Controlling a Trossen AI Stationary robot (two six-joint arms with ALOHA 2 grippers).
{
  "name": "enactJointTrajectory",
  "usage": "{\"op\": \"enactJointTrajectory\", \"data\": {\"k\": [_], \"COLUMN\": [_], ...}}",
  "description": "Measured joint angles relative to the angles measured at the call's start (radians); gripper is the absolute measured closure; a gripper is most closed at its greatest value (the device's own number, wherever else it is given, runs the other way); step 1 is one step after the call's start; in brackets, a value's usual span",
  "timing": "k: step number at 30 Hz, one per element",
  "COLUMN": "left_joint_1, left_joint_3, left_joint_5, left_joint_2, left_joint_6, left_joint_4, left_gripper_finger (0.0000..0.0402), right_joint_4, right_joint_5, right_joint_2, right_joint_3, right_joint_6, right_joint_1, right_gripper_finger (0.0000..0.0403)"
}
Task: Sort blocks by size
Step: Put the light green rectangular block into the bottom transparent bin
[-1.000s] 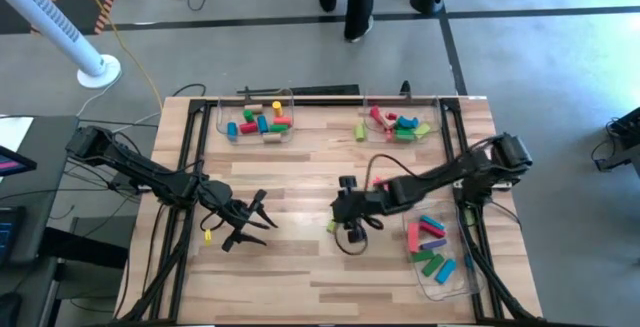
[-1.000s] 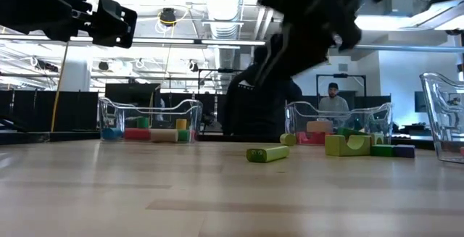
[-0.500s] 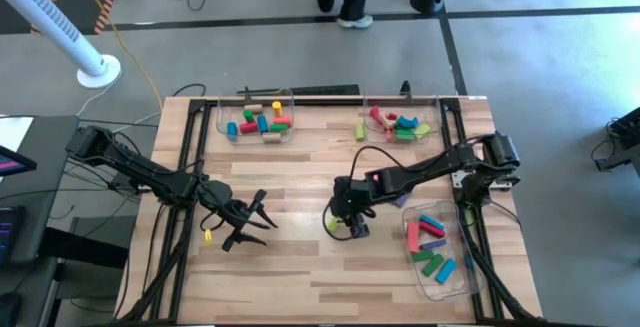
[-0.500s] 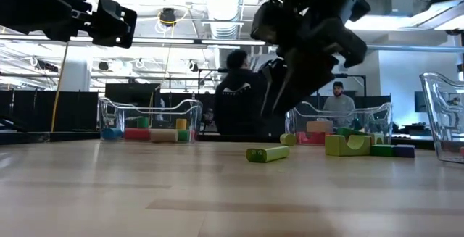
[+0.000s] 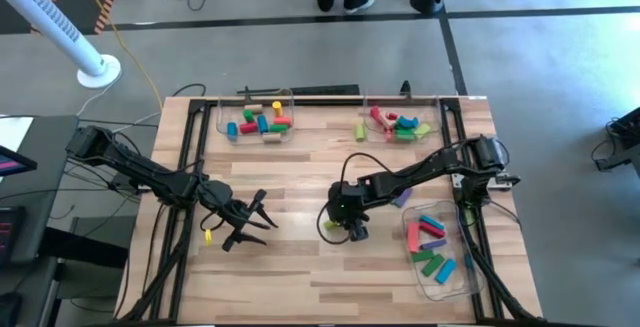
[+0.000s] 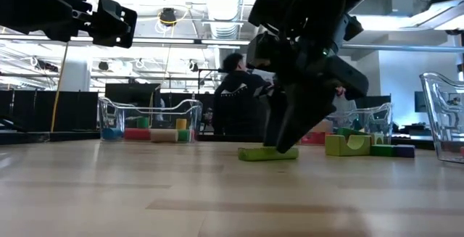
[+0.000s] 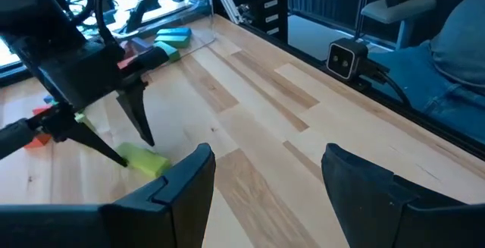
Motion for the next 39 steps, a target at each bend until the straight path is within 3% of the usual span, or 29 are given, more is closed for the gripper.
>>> {"op": "enactJointTrajectory", "data": {"k": [22, 39], "left_joint_1": [0.000, 0.000], "left_joint_3": [0.000, 0.000], "left_joint_5": [-0.004, -0.004], "left_joint_2": [0.000, 0.000], "left_joint_6": [0.001, -0.002], "left_joint_4": [0.000, 0.001], "left_gripper_finger": [0.0171, 0.0171], "right_joint_4": [-0.019, -0.025], "right_joint_5": [0.005, 0.228], "right_joint_2": [0.000, 0.000], "right_joint_3": [-0.001, -0.002], "right_joint_6": [0.149, 0.224], "right_joint_1": [0.051, 0.141], "right_gripper_finger": [0.0202, 0.0255]}}
